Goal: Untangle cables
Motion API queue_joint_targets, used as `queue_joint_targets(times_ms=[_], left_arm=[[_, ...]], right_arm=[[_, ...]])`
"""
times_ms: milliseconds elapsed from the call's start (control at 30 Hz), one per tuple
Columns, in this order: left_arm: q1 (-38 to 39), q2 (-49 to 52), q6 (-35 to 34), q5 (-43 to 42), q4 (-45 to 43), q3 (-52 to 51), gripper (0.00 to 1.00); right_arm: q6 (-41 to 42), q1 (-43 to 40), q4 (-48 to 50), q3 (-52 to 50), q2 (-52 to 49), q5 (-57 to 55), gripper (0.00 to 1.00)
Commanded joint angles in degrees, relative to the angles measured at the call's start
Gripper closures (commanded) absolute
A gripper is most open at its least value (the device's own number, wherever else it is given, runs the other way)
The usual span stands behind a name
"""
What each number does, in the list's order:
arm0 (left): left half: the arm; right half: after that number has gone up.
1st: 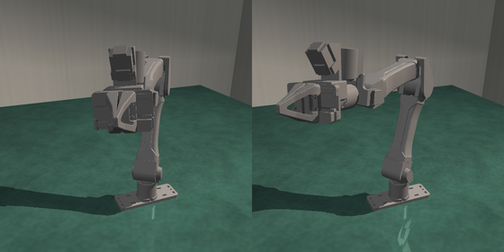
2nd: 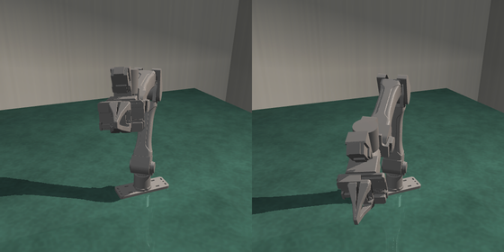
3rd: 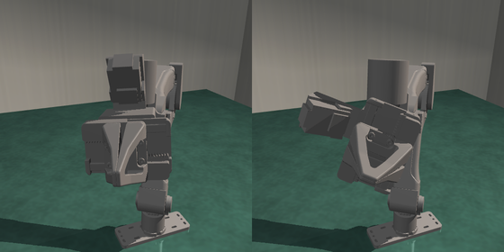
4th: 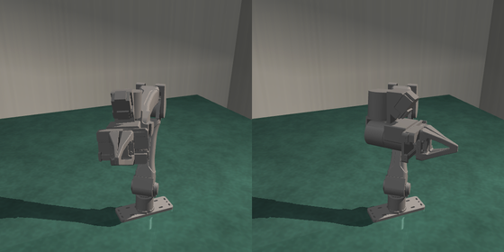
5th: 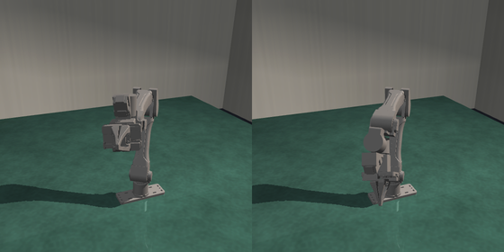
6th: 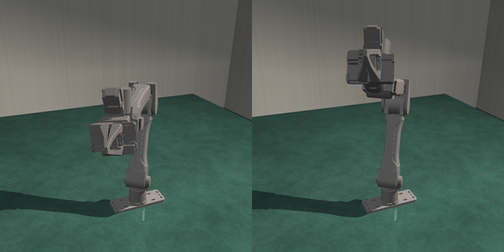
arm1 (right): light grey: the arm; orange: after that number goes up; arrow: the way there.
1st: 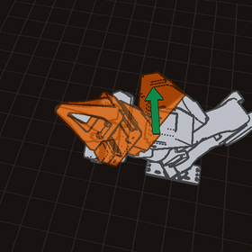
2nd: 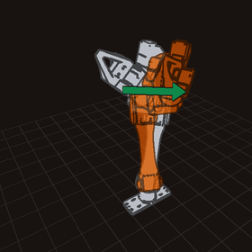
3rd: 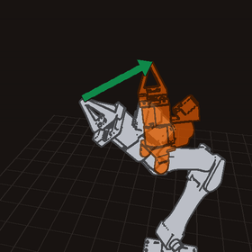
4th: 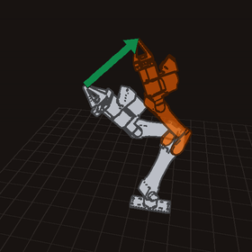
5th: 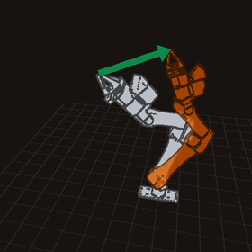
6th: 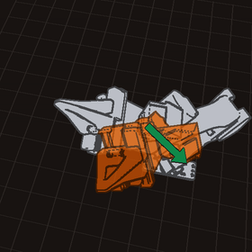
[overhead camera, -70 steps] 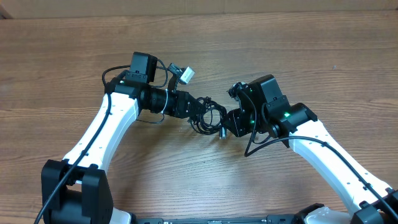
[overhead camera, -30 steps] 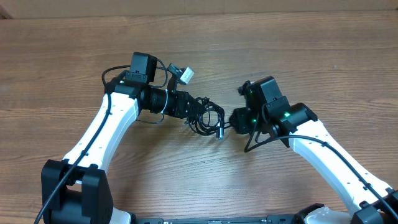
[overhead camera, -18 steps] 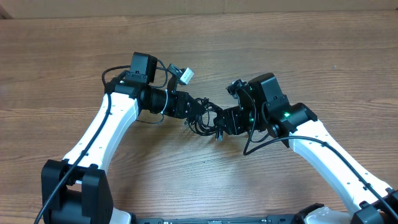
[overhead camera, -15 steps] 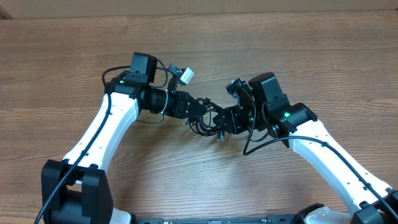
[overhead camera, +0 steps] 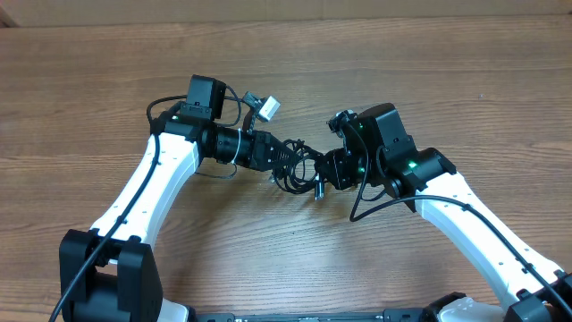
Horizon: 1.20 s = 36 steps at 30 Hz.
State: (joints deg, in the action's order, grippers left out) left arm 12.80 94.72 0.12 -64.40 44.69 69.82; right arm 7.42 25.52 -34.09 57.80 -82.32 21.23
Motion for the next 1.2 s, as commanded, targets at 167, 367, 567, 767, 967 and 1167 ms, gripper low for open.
queue_joint_targets(times_ms=[167,367,567,767,967,1167], left_arm=[[0.8,-1.1,-0.1,-3.7,0.4,1.5,0.96],[0.7,-1.1,-0.1,-3.6,0.5,1.5,0.96],[0.7,-1.1,-0.1,-1.4,0.6,1.5,0.96],[0.7,-1.1,-0.1,2.1,0.6,1.5,0.96],[0.7,-1.1,-0.1,3.8,1.2,1.5,0.96],[0.7,-1.1,-0.1,6.0,1.6,1.5,0.96]], right_arm=[[0.9,-0.1,1.7,1.5,1.2,-2.8,0.85],[3.1,-0.1,3.8,1.5,1.2,-2.8,0.96],[9.8,-0.1,-1.3,1.5,1.2,-13.1,0.96],[21.6,-0.1,-12.6,1.5,1.2,-30.8,0.96],[21.5,-0.1,-16.2,1.5,1.2,-30.5,0.96],[19.1,-0.1,-16.6,1.5,1.2,-26.6,0.96]])
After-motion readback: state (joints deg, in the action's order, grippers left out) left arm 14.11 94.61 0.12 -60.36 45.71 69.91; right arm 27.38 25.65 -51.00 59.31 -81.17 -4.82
